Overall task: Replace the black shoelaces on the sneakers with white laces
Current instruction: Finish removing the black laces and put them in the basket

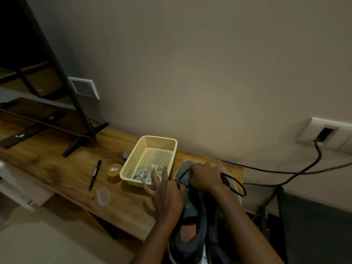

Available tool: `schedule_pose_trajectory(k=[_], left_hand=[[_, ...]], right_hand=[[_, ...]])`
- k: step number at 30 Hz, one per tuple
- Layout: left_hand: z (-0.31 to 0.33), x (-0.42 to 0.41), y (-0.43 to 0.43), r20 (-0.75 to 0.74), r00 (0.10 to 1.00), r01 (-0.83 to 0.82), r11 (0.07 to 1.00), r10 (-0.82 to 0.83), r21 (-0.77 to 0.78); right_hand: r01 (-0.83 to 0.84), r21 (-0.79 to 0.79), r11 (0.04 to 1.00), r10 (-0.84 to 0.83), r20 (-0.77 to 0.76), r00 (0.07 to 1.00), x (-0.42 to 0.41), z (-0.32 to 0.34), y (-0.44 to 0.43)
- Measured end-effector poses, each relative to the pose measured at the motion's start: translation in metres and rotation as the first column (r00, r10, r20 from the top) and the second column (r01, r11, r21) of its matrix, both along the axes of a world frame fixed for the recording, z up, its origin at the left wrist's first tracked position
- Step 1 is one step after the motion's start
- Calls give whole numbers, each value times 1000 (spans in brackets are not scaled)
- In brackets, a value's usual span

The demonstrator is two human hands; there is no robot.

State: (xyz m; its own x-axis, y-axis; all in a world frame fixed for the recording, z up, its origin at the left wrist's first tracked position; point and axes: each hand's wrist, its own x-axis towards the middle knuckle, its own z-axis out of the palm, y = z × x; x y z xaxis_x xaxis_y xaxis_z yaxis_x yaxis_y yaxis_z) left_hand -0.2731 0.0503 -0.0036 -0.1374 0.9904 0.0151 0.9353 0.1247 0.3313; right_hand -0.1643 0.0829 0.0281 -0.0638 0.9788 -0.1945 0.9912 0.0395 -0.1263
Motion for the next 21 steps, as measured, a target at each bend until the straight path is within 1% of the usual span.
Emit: schedule_pose_trajectory(k=[3, 8, 13, 16, 18, 21], left_hand=[[1, 0, 0, -1, 1000, -4, 1000, 4, -11], [-1, -1, 1, -8, 1000, -5, 1000, 5, -16], [-1, 0, -1, -27, 999, -16, 1000, 16, 15], [-1, 0, -1, -36, 999, -23, 1000, 24, 22], [0, 1, -1, -35, 999, -25, 1000, 25, 13], [0, 2, 0, -47, 999, -12, 1000, 12, 6]], right_hand=[[-34, 60, 998, 32, 32, 999, -16, -12, -3], [-38, 127, 991, 38, 6, 999, -14, -19, -3], [-32, 54, 998, 32, -7, 999, -5, -4, 0], [-18, -12, 1000, 17, -82, 996, 9, 9, -1], [-40, -67, 997, 32, -122, 992, 20, 20, -2], [-102, -206, 973, 56, -218, 974, 40, 39, -6]])
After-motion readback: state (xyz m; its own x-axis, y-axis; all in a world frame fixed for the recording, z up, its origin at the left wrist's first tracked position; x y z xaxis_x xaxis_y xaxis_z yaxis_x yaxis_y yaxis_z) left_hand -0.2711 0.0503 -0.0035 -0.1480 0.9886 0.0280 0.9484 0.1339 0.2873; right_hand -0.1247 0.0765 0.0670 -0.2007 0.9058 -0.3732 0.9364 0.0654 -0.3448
